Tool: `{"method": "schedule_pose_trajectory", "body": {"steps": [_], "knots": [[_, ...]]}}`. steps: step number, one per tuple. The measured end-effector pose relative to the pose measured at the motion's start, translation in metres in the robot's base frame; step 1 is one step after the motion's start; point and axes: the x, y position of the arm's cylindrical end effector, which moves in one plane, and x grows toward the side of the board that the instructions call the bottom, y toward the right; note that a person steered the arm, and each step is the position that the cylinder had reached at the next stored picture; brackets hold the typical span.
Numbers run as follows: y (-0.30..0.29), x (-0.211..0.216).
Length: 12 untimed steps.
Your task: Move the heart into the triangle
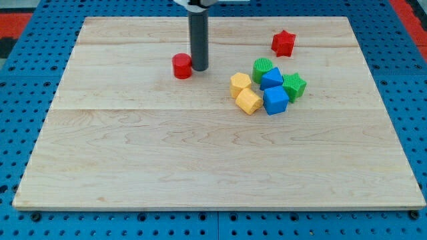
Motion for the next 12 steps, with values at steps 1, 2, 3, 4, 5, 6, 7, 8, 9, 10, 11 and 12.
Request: {"method": "schedule_pose_trajectory", "body": {"steps": [1, 2, 3, 4, 5, 6, 7, 8, 9, 10, 11, 12], "knots": [[0.022, 0.0], [0.018, 0.034], [0.014, 0.077], [0.068, 0.133], [0.1, 0.134], [0.073, 0.098], [0.071, 0.085], [0.071, 0.085], [0.077, 0.082], [0.086, 0.079], [0.079, 0.078], [0.028, 0.075]]}}
